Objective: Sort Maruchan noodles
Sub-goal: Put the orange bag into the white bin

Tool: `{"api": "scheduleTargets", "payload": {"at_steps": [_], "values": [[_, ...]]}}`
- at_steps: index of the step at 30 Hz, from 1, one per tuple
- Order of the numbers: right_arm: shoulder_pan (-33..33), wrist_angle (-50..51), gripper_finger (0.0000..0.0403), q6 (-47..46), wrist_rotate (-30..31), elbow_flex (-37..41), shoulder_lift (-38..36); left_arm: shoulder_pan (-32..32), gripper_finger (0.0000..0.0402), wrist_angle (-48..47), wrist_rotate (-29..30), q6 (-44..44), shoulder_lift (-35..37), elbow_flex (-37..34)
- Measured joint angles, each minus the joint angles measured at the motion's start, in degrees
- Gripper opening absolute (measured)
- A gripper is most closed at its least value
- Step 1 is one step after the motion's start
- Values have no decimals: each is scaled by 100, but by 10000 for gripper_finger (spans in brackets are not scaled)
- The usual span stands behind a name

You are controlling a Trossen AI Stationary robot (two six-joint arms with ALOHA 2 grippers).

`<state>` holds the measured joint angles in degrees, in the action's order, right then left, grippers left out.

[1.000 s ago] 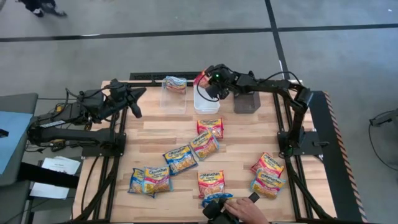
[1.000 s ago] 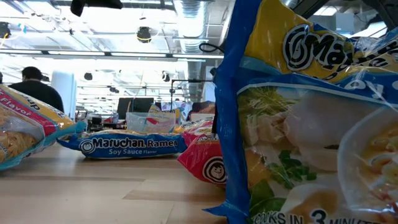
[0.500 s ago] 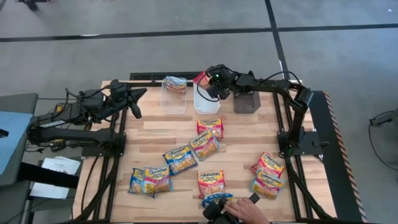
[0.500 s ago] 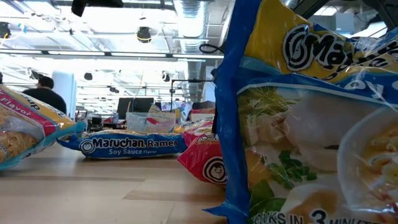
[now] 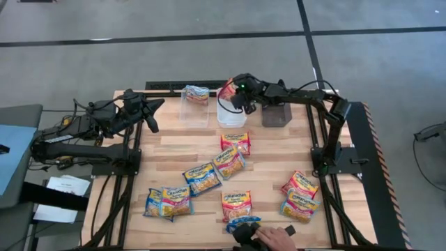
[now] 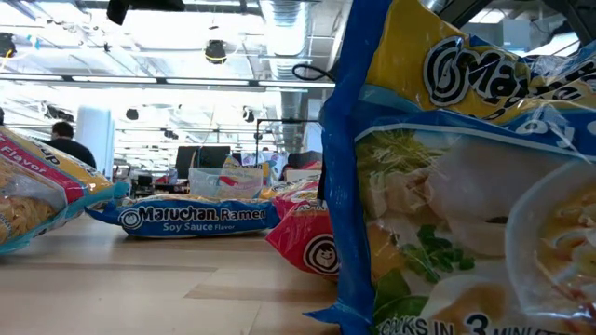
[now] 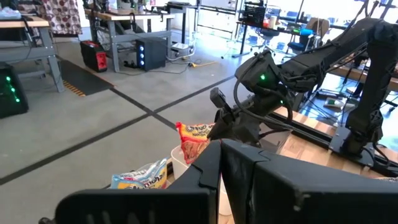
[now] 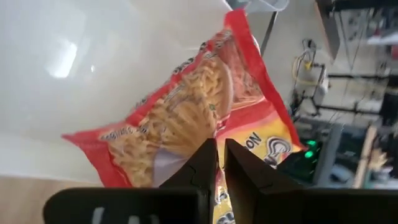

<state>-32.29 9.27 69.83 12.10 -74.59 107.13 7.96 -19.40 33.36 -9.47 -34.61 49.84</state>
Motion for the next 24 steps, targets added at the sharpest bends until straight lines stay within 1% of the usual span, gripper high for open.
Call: {"api": "scheduleTargets", "payload": {"at_steps": [10,19,21,24], "values": [[0,55,56,-1648,0,0,0,1,0,0,4,-5,0,0],[0,386,56,-3829,-18,0,0,1,0,12,5,-137,0,0],[0,415,56,-4384,-114,0,0,1,0,47,7,-178,-1,0],[-7,427,56,-5088,-444,0,0,0,0,122,7,-127,0,0]]}}
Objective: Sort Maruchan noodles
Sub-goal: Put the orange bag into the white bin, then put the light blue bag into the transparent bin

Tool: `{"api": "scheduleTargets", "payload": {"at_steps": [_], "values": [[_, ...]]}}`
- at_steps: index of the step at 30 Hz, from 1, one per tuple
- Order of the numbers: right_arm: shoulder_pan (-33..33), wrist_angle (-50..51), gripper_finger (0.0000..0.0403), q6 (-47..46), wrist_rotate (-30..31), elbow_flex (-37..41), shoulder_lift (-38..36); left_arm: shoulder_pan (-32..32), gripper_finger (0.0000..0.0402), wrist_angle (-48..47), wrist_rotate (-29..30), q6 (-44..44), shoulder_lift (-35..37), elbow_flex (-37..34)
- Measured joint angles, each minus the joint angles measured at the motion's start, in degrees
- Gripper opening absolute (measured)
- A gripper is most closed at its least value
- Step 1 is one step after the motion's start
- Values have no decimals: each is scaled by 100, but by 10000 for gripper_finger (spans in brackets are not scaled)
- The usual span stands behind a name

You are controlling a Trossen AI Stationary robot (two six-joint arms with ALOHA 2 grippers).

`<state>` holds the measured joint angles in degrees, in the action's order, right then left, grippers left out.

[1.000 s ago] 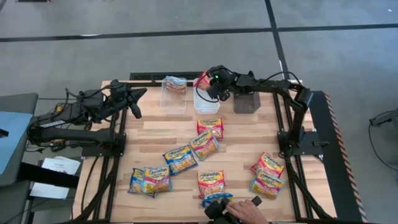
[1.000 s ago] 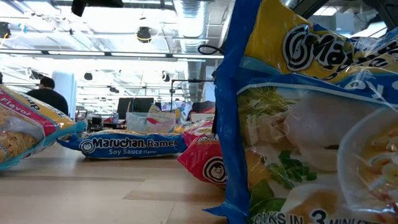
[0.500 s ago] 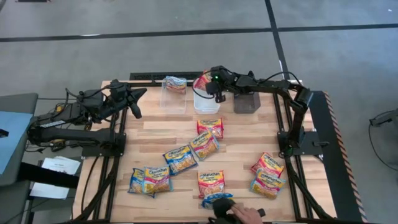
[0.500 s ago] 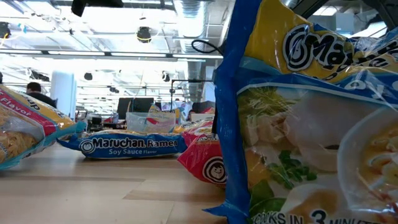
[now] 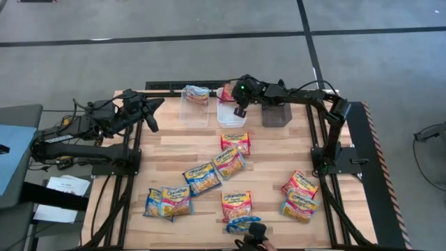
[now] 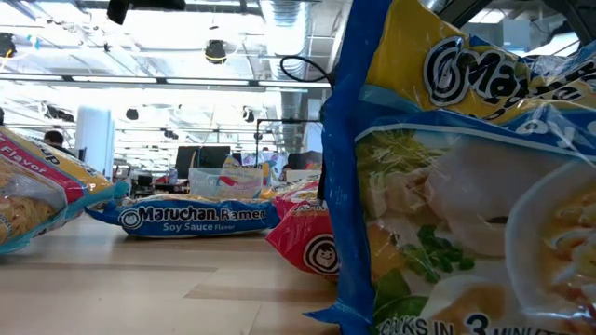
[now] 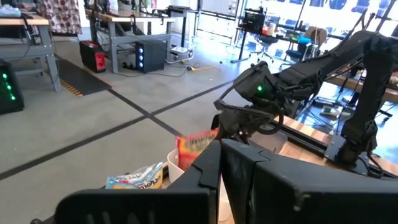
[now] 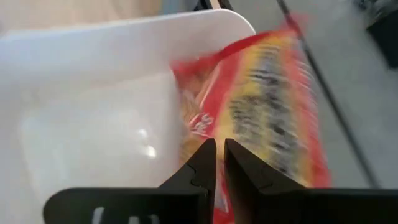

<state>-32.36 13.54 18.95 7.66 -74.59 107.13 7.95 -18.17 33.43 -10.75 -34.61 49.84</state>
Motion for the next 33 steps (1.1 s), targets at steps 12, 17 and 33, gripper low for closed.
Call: {"api": "scheduleTargets", "payload": {"at_steps": [12,17,33], "values": [[0,87,56,-1351,-652,-11,0,0,0,-4,24,2,0,0],[9,450,56,-1407,-881,-460,1,0,0,-7,24,68,0,0],[567,2946,56,-2087,-933,-2125,0,2,0,-9,22,454,0,0]]}}
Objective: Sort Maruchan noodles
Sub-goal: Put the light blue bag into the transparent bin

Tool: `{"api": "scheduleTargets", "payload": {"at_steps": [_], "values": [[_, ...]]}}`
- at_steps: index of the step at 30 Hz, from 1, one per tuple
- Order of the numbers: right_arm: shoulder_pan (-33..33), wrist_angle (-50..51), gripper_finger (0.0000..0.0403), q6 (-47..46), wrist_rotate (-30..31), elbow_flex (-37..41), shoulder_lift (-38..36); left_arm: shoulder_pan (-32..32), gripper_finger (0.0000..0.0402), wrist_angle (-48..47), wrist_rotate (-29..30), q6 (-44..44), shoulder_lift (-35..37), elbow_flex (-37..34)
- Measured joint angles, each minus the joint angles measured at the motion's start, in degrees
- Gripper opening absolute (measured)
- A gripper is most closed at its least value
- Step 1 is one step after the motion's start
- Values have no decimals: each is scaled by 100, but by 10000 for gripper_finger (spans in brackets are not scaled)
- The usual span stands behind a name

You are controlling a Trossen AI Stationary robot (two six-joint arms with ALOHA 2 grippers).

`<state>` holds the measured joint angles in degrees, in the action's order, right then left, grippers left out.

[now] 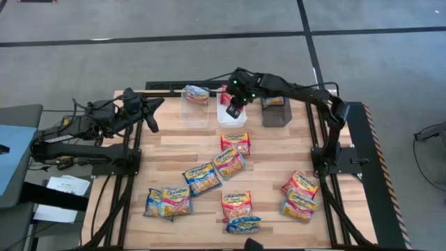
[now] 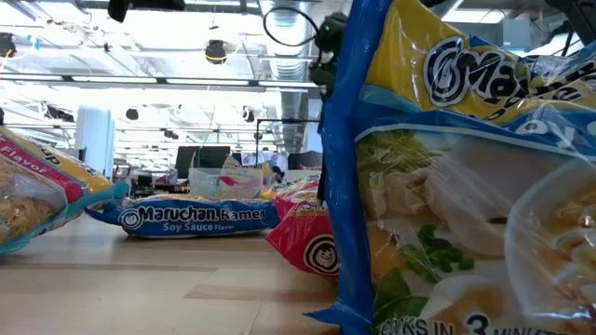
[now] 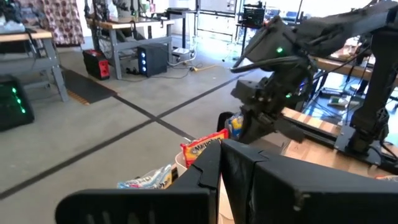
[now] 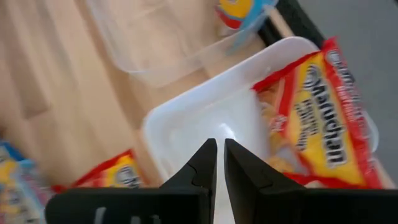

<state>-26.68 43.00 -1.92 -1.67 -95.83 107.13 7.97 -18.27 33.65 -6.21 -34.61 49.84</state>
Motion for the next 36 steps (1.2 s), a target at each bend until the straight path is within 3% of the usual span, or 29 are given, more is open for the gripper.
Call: {"api": "scheduleTargets", "payload": {"at_steps": [13,24,32,36], "values": [[1002,1937,56,-511,0,-330,-4,0,0,-46,-91,110,254,165],[2087,2773,56,-1379,48,-332,-291,0,0,-426,-704,257,380,487],[2944,3418,56,-2056,332,-310,-427,-2,0,-423,-1594,66,376,487],[3269,3296,56,-2539,353,122,-579,-2,0,-514,-1894,-4,391,487]]}}
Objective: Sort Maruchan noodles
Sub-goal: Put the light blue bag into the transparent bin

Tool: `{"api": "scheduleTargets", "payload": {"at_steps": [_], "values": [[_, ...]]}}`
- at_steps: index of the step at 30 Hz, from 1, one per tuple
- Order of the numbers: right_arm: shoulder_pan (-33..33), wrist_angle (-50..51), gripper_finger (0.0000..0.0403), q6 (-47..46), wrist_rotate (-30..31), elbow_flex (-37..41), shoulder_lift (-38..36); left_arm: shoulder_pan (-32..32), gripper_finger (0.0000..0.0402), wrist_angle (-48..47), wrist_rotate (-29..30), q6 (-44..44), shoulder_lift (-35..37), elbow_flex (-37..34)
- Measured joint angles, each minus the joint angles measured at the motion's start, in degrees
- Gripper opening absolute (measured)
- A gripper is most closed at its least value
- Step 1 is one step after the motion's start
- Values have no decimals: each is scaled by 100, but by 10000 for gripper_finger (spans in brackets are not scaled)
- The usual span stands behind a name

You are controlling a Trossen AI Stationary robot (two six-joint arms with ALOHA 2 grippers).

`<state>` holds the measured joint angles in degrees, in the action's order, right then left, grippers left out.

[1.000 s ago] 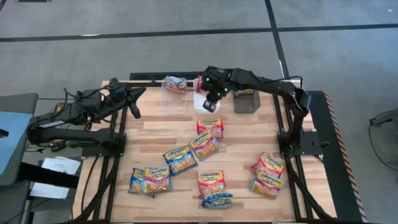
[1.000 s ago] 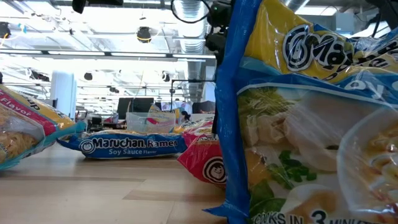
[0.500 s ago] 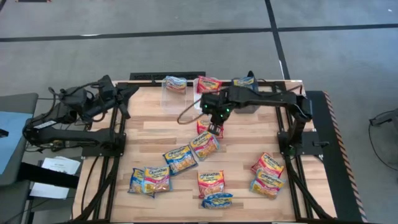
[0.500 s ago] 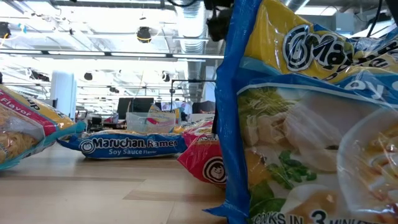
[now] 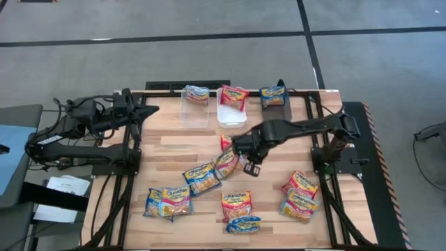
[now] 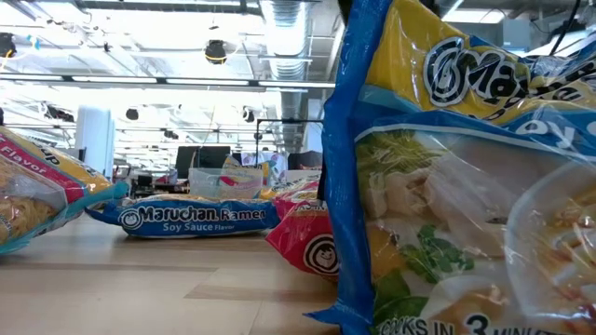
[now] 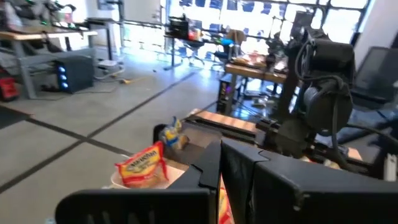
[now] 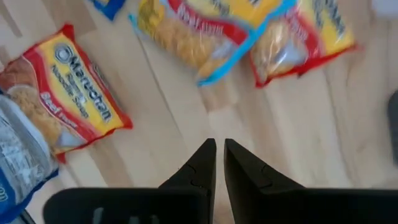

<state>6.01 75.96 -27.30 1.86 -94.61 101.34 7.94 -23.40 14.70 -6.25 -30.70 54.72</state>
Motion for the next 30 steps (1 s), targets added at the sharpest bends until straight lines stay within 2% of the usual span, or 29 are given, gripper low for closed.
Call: {"api": "scheduleTargets", "payload": {"at_steps": [7,15,22,25,30], "values": [[484,-373,56,-1459,-30,1520,-908,0,0,-129,-51,-1,-22,0],[1270,-885,56,-3550,-23,2859,-2663,0,0,-157,-51,-1,-42,0],[1912,-573,56,-4861,-19,3375,-3779,0,0,-158,-51,-1,-42,0],[2148,-320,59,-5318,-79,3404,-4028,0,0,-158,-51,-35,-42,0],[2388,-25,82,-5826,-527,3404,-4220,0,0,-157,-79,-41,-42,0]]}}
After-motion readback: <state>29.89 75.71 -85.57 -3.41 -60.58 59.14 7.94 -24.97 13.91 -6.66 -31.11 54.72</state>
